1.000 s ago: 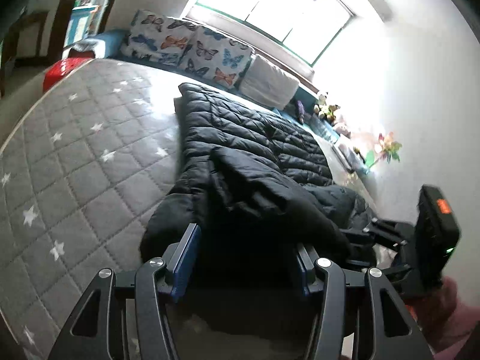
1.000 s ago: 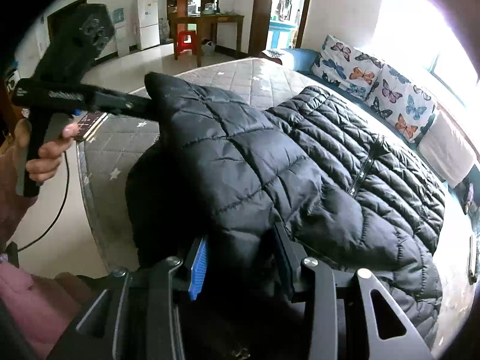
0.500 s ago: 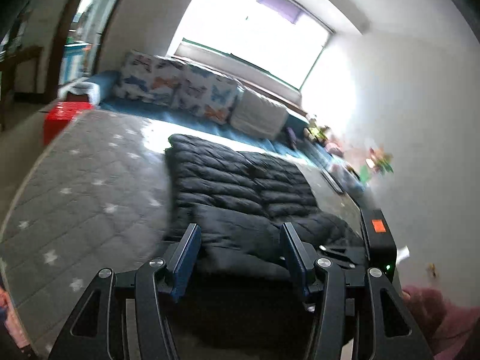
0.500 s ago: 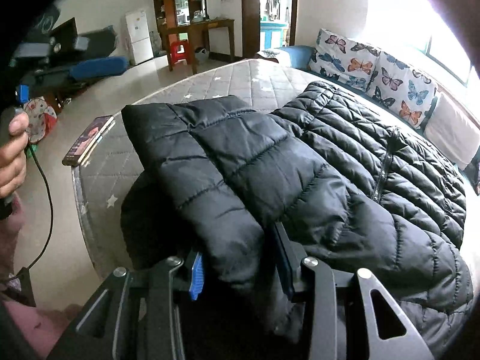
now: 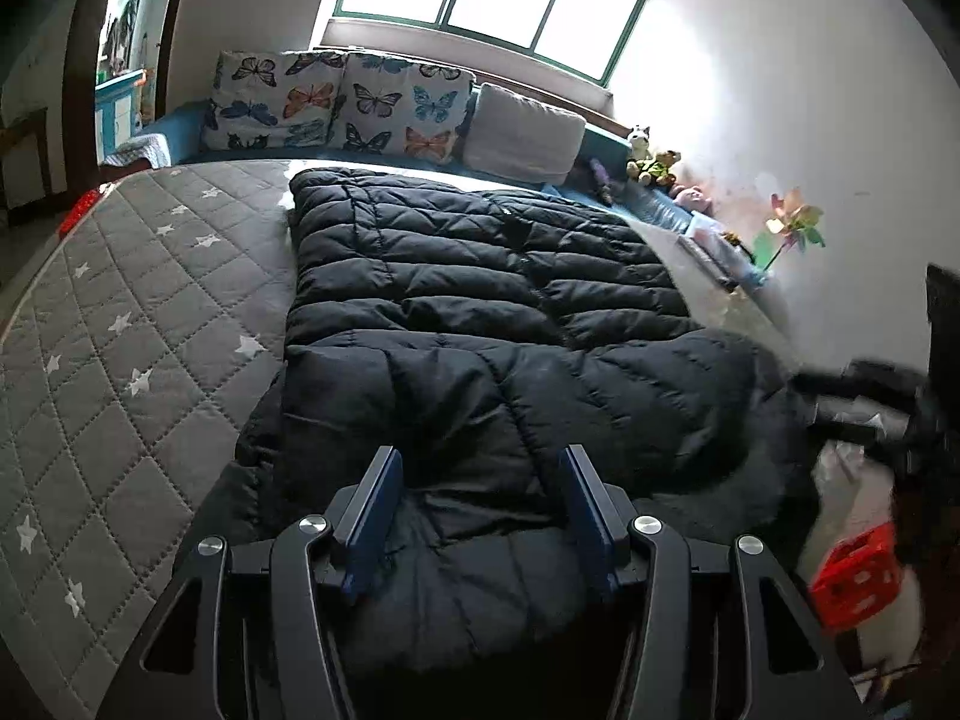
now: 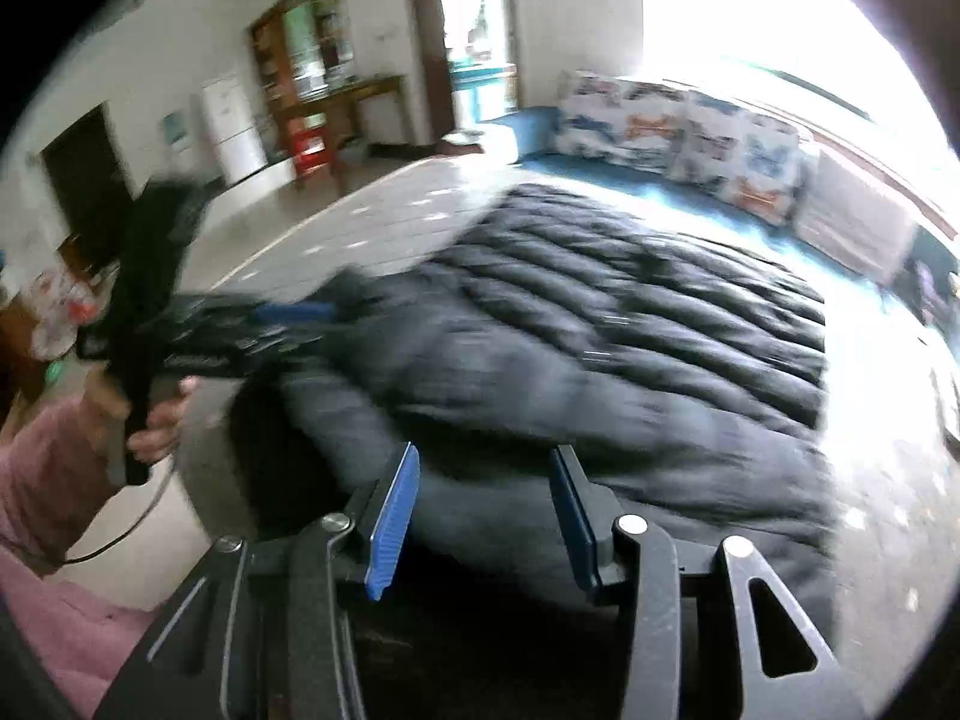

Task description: Fold large clothes

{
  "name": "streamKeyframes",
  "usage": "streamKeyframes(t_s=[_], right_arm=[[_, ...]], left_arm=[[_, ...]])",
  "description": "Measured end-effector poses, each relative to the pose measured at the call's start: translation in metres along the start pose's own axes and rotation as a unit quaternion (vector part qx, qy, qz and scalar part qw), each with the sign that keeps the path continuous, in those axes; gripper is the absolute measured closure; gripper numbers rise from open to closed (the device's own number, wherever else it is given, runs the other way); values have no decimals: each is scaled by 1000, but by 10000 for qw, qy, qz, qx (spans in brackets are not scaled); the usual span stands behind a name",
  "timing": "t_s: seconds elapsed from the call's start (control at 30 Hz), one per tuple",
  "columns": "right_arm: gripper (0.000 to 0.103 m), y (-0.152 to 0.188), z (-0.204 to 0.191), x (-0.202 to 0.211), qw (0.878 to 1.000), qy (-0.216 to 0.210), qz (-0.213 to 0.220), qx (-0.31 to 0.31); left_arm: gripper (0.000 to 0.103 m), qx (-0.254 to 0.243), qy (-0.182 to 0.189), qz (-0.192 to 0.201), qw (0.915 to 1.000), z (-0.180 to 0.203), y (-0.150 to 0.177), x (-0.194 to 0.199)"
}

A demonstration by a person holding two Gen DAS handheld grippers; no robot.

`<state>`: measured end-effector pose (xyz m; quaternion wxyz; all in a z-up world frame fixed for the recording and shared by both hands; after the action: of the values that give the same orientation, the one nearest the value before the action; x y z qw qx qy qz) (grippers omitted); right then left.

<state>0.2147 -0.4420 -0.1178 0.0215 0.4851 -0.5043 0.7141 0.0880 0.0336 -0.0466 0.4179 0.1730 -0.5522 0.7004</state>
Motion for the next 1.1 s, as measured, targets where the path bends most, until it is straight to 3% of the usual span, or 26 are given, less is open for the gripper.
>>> streamKeyframes(t_s=[0.13,0.27,0.43,0.57,0.67,0.73,0.8,0.87,0.9,0.93,1.0,1.03,1.1], right_arm=[[53,16,63,-9,9953,758,-274,-532],[53,36,96,-27,9906,847,-455,-978],[51,66,106,-52,9871,750,-467,-1336],[51,69,100,-44,9873,867,-317,-1291],[51,66,103,-40,9868,998,-307,-1241],[50,60,101,-34,9869,1069,-242,-1182],[50,54,99,-28,9878,1038,-134,-1149],[50,48,96,-26,9892,998,-67,-1075],[50,47,94,-25,9896,987,-53,-1046],[50,45,92,-25,9900,978,-45,-1017],[50,42,87,-25,9908,1003,-68,-904],[50,41,85,-26,9910,1026,-90,-855],[50,38,82,-25,9912,1050,-93,-801]], left_arm=[[45,-265,-329,1,9991,4,2,-11],[45,-371,-442,10,9983,3,-1,-17],[45,-275,-369,94,9989,-4,-3,-17],[45,-199,-424,283,9985,-3,-5,8],[32,-152,-858,625,9942,-10,-7,30],[29,-53,-1127,727,9909,-20,-9,35],[29,156,-995,538,9935,-33,-11,30],[38,256,-647,312,9971,-42,-12,19],[46,243,-545,241,9979,-42,-11,14],[62,178,-452,164,9987,-42,-11,8],[73,0,-533,237,9983,-37,-10,2],[84,-115,-647,348,9972,-32,-10,3],[88,-243,-757,645,9947,-24,-15,12]])
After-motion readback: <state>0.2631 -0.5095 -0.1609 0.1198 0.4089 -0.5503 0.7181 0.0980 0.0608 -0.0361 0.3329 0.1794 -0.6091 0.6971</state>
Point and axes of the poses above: each gripper's, at about its wrist camera, not at the fingertips, and x roughly against the way its jaws point, z to its right, y to its underside, the point moved 1 cm from there along -x, roughly the way its jaws point, and after that the axes turned 4 degrees about x, right-handed, at the moved point
